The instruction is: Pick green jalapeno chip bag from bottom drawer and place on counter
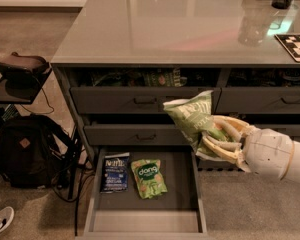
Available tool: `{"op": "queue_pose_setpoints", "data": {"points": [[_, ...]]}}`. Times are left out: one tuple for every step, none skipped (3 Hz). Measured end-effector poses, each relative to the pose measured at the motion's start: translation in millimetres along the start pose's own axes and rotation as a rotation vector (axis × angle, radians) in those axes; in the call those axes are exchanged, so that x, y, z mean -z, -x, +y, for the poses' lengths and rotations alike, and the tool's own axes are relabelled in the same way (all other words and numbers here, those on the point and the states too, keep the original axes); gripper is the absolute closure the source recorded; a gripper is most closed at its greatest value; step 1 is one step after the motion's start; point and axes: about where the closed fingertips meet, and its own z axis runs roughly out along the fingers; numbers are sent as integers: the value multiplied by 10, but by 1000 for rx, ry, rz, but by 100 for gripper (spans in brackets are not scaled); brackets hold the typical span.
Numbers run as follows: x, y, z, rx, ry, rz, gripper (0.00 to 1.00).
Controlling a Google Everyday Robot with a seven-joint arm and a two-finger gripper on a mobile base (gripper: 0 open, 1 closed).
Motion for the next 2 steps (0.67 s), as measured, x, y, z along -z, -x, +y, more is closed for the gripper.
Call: {"op": "queue_pose_setpoints", "data": {"points": [[-23, 214, -39, 5, -32, 4, 100], [-56, 349, -146, -6, -74, 8, 100]]}}
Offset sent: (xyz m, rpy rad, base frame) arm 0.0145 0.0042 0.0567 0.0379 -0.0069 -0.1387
